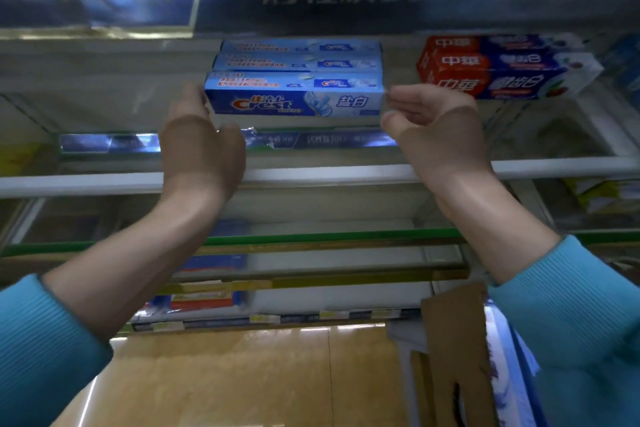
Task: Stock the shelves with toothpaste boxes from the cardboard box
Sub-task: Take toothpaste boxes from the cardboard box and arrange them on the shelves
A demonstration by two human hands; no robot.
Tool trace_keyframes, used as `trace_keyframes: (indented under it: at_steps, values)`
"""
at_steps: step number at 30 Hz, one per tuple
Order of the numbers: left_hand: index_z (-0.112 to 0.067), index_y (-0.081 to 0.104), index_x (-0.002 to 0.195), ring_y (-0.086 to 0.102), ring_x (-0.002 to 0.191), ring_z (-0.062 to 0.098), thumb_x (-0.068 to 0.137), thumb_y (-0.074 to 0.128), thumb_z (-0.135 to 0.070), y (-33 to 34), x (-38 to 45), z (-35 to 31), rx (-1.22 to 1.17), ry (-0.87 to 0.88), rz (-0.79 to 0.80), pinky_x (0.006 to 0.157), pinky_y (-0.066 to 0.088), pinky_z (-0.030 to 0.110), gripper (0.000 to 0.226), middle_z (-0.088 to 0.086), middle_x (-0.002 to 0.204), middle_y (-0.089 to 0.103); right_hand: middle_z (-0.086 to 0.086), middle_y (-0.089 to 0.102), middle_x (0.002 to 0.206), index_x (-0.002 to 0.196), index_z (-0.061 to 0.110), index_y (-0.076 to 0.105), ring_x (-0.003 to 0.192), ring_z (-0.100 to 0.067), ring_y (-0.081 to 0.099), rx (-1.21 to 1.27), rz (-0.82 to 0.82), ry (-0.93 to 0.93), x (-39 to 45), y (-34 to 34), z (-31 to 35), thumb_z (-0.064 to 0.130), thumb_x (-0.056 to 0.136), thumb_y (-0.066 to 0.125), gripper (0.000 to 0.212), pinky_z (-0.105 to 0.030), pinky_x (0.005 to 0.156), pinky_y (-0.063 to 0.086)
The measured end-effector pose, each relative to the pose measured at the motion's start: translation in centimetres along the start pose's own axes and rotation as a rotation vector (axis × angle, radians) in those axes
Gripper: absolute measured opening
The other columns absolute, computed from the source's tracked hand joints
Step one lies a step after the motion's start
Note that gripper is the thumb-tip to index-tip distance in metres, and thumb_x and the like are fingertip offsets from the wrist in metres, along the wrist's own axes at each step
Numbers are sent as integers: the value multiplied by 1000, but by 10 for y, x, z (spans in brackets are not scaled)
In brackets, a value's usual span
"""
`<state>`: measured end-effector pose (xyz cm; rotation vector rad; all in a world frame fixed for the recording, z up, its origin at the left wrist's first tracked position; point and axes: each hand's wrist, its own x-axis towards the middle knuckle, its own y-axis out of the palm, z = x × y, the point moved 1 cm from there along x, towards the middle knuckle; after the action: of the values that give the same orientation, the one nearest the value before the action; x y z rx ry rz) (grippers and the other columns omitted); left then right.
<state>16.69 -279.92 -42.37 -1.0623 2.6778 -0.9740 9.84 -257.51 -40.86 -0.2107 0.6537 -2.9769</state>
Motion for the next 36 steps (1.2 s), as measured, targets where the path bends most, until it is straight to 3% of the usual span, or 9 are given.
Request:
trace_keyframes:
  at_steps: [5,8,12,14,19,23,28,31,36]
  values:
    - [-9,53,139,54,121,30,90,56,-6,11,-49,-30,11,96,-84,106,41,36,50,13,129,55,8,65,106,123,14,64,92,3,61,0,14,40,-6,-52,-7,7,92,65,31,0,78,45]
    - [-14,57,135,59,109,28,88,57,-12,31,-93,-59,-56,186,-21,97,48,43,47,12,117,61,4,71,104,110,17,70,96,-8,67,-51,-41,1,-23,-109,-21,9,91,66,22,-22,93,53]
    - [-19,66,125,61,85,17,94,60,-7,79,-159,-98,-69,284,216,80,48,26,34,6,103,65,-3,75,81,84,20,74,79,-18,73,-39,-249,105,-56,-198,-55,12,80,57,19,-44,81,60]
    - [-19,72,116,64,80,7,95,62,-10,107,-194,-120,-130,340,363,77,49,16,25,1,101,70,-7,74,73,77,19,71,69,-20,73,-34,-331,150,-76,-243,-79,9,78,50,24,-45,74,61]
    - [-17,75,112,68,82,4,92,67,-18,187,-264,-156,-119,388,699,78,51,16,22,-6,95,74,2,72,68,64,25,71,69,-17,70,-214,-385,348,-127,-326,-158,17,75,50,25,-43,77,59]
    - [-13,70,122,68,85,7,89,72,-15,248,-306,-158,15,264,864,82,47,18,32,-5,99,73,-6,75,85,82,13,76,81,-16,65,-394,-248,545,-160,-355,-218,12,88,58,19,-22,73,42]
    - [-11,63,132,68,105,20,88,75,-25,305,-337,-143,112,114,894,97,50,32,48,0,103,69,-2,73,94,83,21,68,96,-23,67,-400,-1,704,-185,-352,-281,17,88,60,10,-33,86,53]
    - [-7,61,133,66,111,29,86,75,-33,332,-341,-134,180,59,836,99,51,38,55,8,112,72,-10,71,105,107,6,68,102,-26,66,-413,220,695,-191,-337,-296,19,89,64,22,-37,91,53]
    - [-9,69,110,65,109,39,83,70,-53,373,-343,-140,292,-32,758,89,52,41,51,16,107,73,-13,67,97,103,5,62,90,-31,65,-530,290,576,-190,-321,-312,29,92,65,27,-45,79,57]
